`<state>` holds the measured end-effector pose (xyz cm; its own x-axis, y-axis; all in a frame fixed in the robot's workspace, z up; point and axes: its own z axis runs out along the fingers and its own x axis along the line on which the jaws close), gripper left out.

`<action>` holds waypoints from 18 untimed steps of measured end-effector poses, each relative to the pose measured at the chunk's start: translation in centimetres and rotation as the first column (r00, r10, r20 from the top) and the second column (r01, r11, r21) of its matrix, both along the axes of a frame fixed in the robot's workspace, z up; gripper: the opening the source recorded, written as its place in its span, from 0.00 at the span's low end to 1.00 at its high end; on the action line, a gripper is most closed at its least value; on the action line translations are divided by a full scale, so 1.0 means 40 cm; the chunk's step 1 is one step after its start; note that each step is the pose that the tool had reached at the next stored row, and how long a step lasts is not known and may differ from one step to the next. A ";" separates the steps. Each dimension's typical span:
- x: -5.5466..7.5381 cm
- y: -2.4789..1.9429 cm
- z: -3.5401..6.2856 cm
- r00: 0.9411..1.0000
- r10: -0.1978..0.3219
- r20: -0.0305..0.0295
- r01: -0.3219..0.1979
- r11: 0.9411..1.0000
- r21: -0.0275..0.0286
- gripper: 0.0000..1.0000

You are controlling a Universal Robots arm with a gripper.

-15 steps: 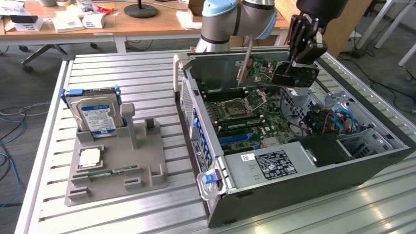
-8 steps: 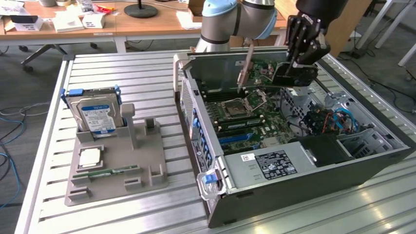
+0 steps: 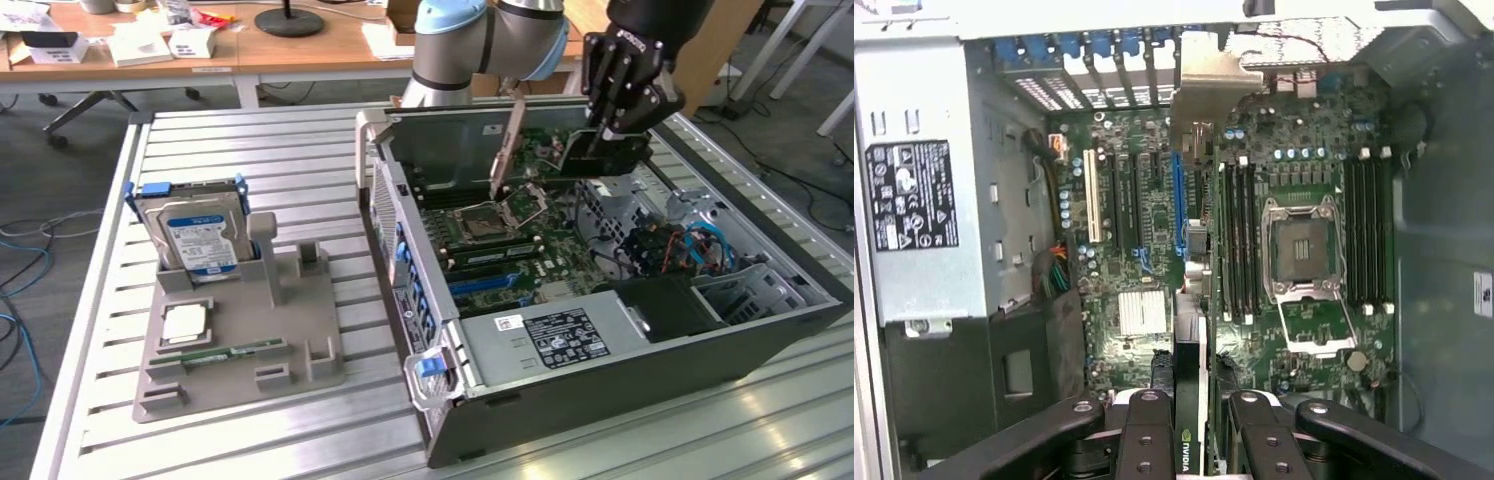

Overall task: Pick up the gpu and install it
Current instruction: 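Insert the gpu into the slot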

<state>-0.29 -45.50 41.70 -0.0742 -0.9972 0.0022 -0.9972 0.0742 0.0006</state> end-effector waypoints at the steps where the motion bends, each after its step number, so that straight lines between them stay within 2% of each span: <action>1: 0.000 0.000 0.000 1.000 0.008 0.000 -0.008 1.000 0.000 0.26; 4: 0.000 0.000 -0.001 1.000 0.012 0.000 -0.012 1.000 0.001 0.26; 9: 0.000 0.000 -0.001 1.000 0.029 0.001 -0.029 1.000 0.006 0.26; 18: 0.000 0.000 -0.008 0.999 0.035 0.001 -0.035 0.999 0.006 0.26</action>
